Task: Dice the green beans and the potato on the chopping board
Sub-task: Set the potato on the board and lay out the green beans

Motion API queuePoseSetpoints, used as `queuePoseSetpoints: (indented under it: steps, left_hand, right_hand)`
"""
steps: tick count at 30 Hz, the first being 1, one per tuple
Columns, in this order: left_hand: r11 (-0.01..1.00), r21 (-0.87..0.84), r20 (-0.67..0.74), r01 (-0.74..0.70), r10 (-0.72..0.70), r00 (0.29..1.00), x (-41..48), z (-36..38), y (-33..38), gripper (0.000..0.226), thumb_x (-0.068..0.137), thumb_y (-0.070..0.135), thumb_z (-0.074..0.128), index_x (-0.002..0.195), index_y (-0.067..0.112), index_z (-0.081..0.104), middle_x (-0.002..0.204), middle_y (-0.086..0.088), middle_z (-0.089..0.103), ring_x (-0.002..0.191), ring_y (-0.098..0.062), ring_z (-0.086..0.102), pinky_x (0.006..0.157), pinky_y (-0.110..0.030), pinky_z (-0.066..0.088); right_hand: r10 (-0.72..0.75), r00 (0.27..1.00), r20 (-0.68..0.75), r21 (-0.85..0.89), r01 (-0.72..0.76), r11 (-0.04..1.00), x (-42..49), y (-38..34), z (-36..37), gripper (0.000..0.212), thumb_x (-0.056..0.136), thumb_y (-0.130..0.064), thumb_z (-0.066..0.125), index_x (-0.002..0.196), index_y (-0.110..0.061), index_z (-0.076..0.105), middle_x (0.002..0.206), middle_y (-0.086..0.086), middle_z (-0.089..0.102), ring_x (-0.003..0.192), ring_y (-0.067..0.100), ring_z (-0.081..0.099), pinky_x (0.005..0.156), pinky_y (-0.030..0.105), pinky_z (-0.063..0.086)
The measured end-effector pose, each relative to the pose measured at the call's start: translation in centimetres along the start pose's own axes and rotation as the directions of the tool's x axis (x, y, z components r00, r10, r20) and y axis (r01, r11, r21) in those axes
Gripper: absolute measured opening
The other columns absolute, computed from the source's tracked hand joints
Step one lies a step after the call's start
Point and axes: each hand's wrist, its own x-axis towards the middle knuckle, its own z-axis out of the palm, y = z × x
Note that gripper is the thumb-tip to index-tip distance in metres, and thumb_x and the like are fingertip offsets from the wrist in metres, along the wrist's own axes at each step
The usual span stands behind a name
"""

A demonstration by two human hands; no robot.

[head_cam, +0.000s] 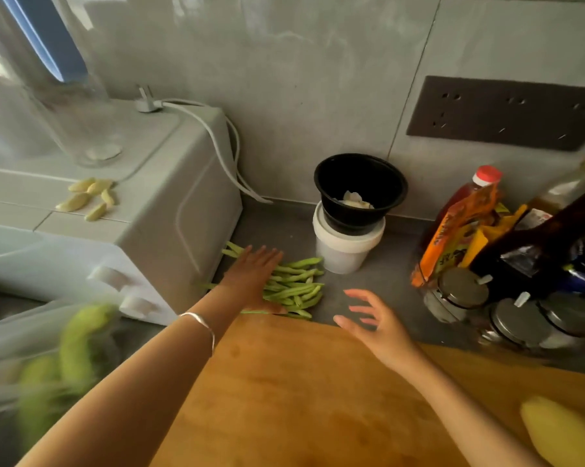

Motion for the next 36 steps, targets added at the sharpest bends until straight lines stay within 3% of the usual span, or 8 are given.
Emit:
queuePoseSetpoints:
  steps: [3, 7, 9, 16, 20, 27, 33, 36]
  left_hand:
    - [1.000, 0.028, 0.102, -0.007, 0.004, 0.995, 1.3, -0.5, -0.3, 0.118, 0.065, 0.072, 0.066, 0.152, 0.016, 0.010, 0.159, -0.006, 0.012, 0.146, -0.024, 0.008, 0.116, -0.041, -0.005]
    - [1.000, -0.022, 0.171, -0.013, 0.017, 0.985, 2.6, -1.5, 0.2, 0.110, 0.058, 0.070, 0.074, 0.143, 0.014, 0.032, 0.143, -0.007, 0.041, 0.128, -0.027, 0.042, 0.106, -0.036, 0.031]
    - [0.996, -0.085, 0.136, -0.035, 0.047, 0.990, 2.9, -1.4, 0.4, 0.100, 0.058, 0.067, 0.077, 0.137, 0.017, 0.041, 0.134, -0.004, 0.052, 0.119, -0.026, 0.050, 0.098, -0.033, 0.037]
    - [0.971, -0.213, -0.099, -0.106, 0.086, 0.991, 1.5, -2.2, 1.0, 0.049, 0.068, 0.058, 0.072, 0.100, 0.023, 0.059, 0.090, 0.003, 0.065, 0.087, -0.022, 0.062, 0.067, -0.029, 0.040]
    - [0.939, -0.310, -0.190, -0.152, 0.096, 0.977, -0.1, -5.0, 2.7, 0.047, 0.071, 0.062, 0.067, 0.103, 0.028, 0.062, 0.087, 0.007, 0.065, 0.081, -0.018, 0.060, 0.064, -0.028, 0.041]
    - [0.927, -0.334, -0.104, -0.168, 0.141, 0.985, -4.6, -8.9, 9.4, 0.029, 0.070, 0.053, 0.068, 0.077, 0.028, 0.054, 0.068, 0.008, 0.055, 0.069, -0.017, 0.053, 0.060, -0.029, 0.037]
    - [0.957, -0.195, 0.011, -0.214, 0.221, 0.975, -7.3, -5.7, 16.9, 0.037, 0.069, 0.053, 0.069, 0.093, 0.026, 0.059, 0.096, -0.001, 0.066, 0.094, -0.026, 0.060, 0.068, -0.029, 0.036]
    - [0.968, -0.151, 0.032, -0.202, 0.209, 0.977, -7.7, -1.9, 19.5, 0.047, 0.072, 0.052, 0.068, 0.110, 0.026, 0.059, 0.109, -0.002, 0.064, 0.104, -0.026, 0.058, 0.079, -0.031, 0.042]
  right_hand:
    - [0.012, 1.000, -0.023, 0.003, -0.012, 1.000, 0.0, 0.2, -0.2, 0.038, 0.082, -0.026, 0.075, 0.111, -0.041, 0.054, 0.124, -0.020, 0.055, 0.111, 0.000, 0.057, 0.087, 0.012, 0.043]
    - [0.029, 0.998, -0.049, 0.020, -0.028, 0.999, 0.3, 0.3, -0.6, 0.036, 0.083, -0.024, 0.074, 0.111, -0.038, 0.055, 0.124, -0.016, 0.056, 0.105, 0.001, 0.060, 0.085, 0.014, 0.046]
    - [0.040, 0.998, -0.042, 0.013, -0.040, 0.999, 0.4, 0.4, -0.5, 0.035, 0.084, -0.025, 0.073, 0.111, -0.038, 0.055, 0.123, -0.018, 0.056, 0.102, -0.001, 0.061, 0.085, 0.013, 0.047]
    - [0.037, 0.994, -0.100, 0.055, -0.032, 0.998, 0.0, -0.1, -0.8, 0.039, 0.074, -0.043, 0.070, 0.110, -0.037, 0.059, 0.120, -0.015, 0.061, 0.105, 0.002, 0.061, 0.096, 0.026, 0.049]
    - [0.028, 0.995, -0.093, 0.180, -0.011, 0.984, -0.8, -2.2, -1.6, 0.050, 0.073, -0.043, 0.066, 0.121, -0.032, 0.054, 0.128, -0.015, 0.056, 0.112, -0.004, 0.058, 0.093, 0.019, 0.049]
    - [0.026, 0.984, -0.175, 0.369, 0.041, 0.928, -4.7, -5.4, -4.5, 0.040, 0.080, -0.044, 0.052, 0.118, -0.031, 0.055, 0.119, -0.010, 0.064, 0.110, 0.004, 0.062, 0.090, 0.025, 0.053]
    - [0.060, 0.992, -0.113, 0.259, -0.029, 0.966, -10.6, -2.0, -6.7, 0.045, 0.086, -0.047, 0.065, 0.124, -0.024, 0.056, 0.121, -0.009, 0.062, 0.109, 0.001, 0.060, 0.084, 0.013, 0.048]
    - [0.102, 0.993, -0.063, 0.106, -0.095, 0.990, -12.8, 1.2, -6.5, 0.049, 0.075, -0.060, 0.073, 0.114, -0.035, 0.059, 0.120, -0.009, 0.061, 0.110, 0.001, 0.057, 0.091, 0.018, 0.046]
